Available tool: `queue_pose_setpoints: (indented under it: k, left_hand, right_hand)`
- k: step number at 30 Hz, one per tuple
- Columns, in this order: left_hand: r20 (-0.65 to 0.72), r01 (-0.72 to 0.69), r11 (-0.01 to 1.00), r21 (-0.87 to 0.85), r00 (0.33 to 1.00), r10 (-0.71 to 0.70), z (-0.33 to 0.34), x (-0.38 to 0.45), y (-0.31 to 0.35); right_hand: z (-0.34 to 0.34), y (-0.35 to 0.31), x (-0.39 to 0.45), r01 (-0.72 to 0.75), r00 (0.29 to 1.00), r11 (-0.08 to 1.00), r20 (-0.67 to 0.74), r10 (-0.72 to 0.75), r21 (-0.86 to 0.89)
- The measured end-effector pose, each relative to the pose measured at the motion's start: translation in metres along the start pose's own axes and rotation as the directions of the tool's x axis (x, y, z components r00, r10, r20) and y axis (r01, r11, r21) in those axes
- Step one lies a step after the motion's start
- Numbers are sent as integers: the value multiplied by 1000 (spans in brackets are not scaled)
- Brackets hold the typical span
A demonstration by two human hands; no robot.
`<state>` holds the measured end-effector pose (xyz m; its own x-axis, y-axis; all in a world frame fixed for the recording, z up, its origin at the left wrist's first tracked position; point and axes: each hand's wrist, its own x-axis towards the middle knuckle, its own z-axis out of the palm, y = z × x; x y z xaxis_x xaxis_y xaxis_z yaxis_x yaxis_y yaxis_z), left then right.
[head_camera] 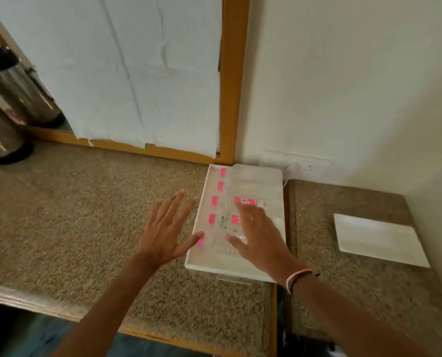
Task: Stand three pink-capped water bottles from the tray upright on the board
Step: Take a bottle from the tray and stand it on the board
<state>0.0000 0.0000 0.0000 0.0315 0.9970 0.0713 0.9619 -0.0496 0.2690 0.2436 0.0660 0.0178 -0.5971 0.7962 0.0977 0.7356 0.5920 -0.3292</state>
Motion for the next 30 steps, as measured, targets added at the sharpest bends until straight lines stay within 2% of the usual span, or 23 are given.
queue_pose_setpoints:
  k: [2, 4, 9, 15, 19, 21, 23, 25, 27, 30]
  left_hand:
    - [50, 24, 1000, -18, 998, -23, 21, -12, -16]
    - [108, 58, 998, -25, 993, -55, 44, -27, -27]
    - [106, 79, 996, -33, 992, -75, 72, -34, -42]
    - [94, 96, 994, -56, 991, -91, 78, -33, -45]
    - [70, 122, 990, -74, 991, -117, 75, -31, -38]
    - [60, 145, 987, -75, 988, -141, 70, -25, -28]
    - [31, 161, 985, -66, 987, -159, 63, -12, -13]
    - [-5, 169, 984, -57, 986, -169, 55, 3, 2]
    - [-29, 144, 988, -51, 989, -146, 48, 21, 24]
    - [-62, 55, 997, -52, 996, -59, 43, 49, 63]
  right_hand:
    - [27, -12, -1, 116, 988, 992, 109, -109, -57]
    - [52, -23, -3, 173, 976, 970, 159, -146, -171]
    - [77, -35, 18, 131, 988, 940, 121, -97, -316]
    - [70, -47, 19, 176, 984, 940, 46, -170, -292]
    - [26, -27, 7, 180, 973, 978, -128, -192, -102]
    - [-3, -7, -2, 132, 970, 984, -222, -103, 122]
    - [-29, 16, -15, 47, 970, 900, -236, 63, 434]
    - [-46, 32, -28, -7, 960, 744, -205, 193, 668]
    - [-62, 48, -40, -10, 947, 646, -200, 251, 763]
    - [-91, 75, -54, 47, 931, 629, -263, 255, 776]
